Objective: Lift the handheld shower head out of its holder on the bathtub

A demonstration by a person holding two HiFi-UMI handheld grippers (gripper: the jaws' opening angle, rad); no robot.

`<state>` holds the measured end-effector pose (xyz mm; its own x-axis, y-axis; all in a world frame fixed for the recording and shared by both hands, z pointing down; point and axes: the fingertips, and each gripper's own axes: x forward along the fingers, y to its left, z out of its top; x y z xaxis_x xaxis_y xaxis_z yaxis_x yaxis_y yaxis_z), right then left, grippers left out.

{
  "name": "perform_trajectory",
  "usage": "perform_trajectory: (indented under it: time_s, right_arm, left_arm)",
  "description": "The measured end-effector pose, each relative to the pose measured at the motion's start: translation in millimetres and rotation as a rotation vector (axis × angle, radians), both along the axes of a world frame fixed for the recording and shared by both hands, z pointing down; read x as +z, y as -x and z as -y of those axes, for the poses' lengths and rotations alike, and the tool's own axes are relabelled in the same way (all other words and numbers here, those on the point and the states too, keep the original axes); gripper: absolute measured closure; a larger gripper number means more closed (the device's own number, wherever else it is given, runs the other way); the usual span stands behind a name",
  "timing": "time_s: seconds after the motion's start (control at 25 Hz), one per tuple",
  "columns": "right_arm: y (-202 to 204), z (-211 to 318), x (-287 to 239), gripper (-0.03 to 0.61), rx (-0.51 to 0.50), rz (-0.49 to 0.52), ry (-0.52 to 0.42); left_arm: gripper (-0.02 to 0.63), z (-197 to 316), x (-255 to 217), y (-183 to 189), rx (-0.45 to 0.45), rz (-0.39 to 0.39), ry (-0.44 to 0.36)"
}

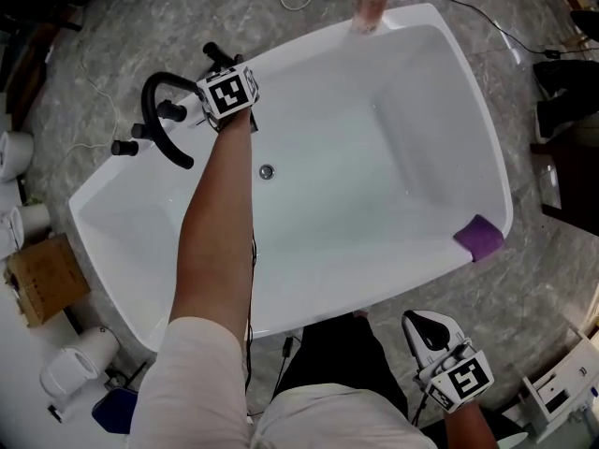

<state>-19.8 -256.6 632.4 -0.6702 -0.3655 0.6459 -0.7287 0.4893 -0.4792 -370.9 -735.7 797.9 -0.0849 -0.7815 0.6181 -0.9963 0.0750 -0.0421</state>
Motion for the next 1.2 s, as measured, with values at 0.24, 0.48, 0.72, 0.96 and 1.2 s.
perform_trajectory:
  time_s: [0.24,0.48,0.72,0.96,1.2]
  right_arm:
    - [-1.7,-4.4,5.4,0.565,0.004,-0.001,0.004]
    - [-0.3,-5.6,0.3,0.565,0.007,0.008,-0.009]
    - [-2.0,-11.8,-8.0,0.565,0.009,0.014,-0.028]
    - [-1.2,-22.1,-24.1,0.565,-0.009,0.023,-0.071]
    - [-4.0,-40.9,-42.8,0.565,-0.023,0.039,-0.117]
  left_arm:
    - [0.471,6.1,3.7,-1.3,0.002,0.027,0.011]
    - [0.472,-0.6,-7.8,-4.8,-0.008,0.051,-0.001]
    - [0.474,-3.9,-37.4,-18.5,0.022,0.065,-0.055]
    - [0.474,-19.5,-82.0,-29.0,0.048,0.093,-0.105]
    - [0.474,-45.6,-141.0,-40.7,0.072,0.097,-0.169]
